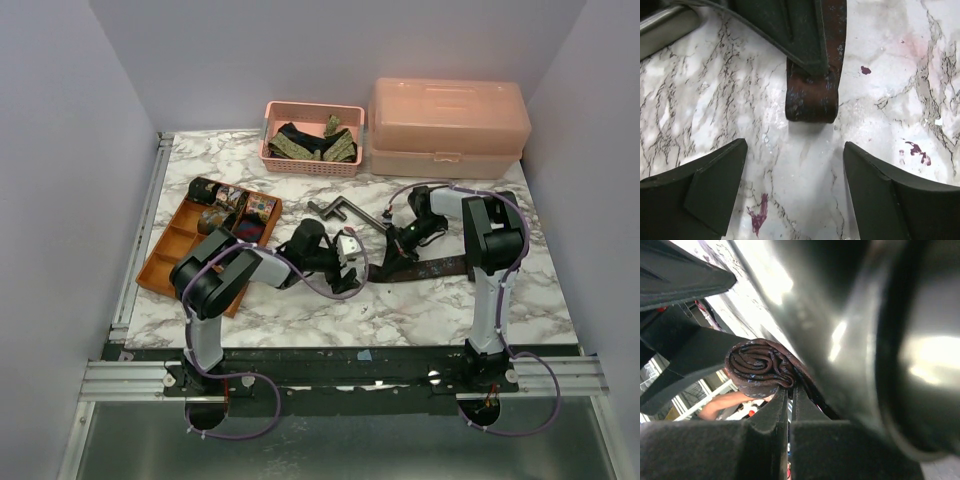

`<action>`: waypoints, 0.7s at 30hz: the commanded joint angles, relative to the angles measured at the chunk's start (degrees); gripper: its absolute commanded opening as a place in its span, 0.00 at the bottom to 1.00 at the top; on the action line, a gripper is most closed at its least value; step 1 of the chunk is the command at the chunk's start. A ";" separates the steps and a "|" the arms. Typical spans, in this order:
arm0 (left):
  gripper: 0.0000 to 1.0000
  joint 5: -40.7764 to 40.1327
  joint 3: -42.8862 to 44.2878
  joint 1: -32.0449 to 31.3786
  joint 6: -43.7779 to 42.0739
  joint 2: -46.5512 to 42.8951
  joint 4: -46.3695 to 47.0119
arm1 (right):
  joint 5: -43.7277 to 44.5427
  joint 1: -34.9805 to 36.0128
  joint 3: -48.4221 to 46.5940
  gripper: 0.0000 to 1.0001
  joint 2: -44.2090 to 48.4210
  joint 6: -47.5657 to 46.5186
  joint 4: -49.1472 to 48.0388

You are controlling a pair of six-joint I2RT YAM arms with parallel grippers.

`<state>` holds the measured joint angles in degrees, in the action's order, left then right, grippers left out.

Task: Roll the ties
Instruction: Roll the tie at the center of the board.

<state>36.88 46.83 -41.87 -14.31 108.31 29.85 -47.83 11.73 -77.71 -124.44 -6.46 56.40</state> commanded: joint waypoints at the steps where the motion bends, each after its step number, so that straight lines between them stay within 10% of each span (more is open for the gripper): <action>1: 0.80 6.50 -5.32 1.14 5.78 3.54 16.88 | 15.89 -0.12 1.03 0.00 -6.31 -2.48 -6.85; 13: 0.57 6.12 0.65 -2.49 14.03 17.79 33.28 | 16.13 -0.13 0.43 0.00 -8.41 -0.58 -9.09; 21: 0.17 0.42 1.79 -2.47 3.54 10.92 9.57 | 11.87 -0.26 -3.03 0.15 -4.82 -1.19 -6.34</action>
<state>41.25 48.99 -44.38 -3.95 122.56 58.48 -48.21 11.62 -79.92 -125.95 -7.57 58.04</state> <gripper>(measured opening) 0.354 0.084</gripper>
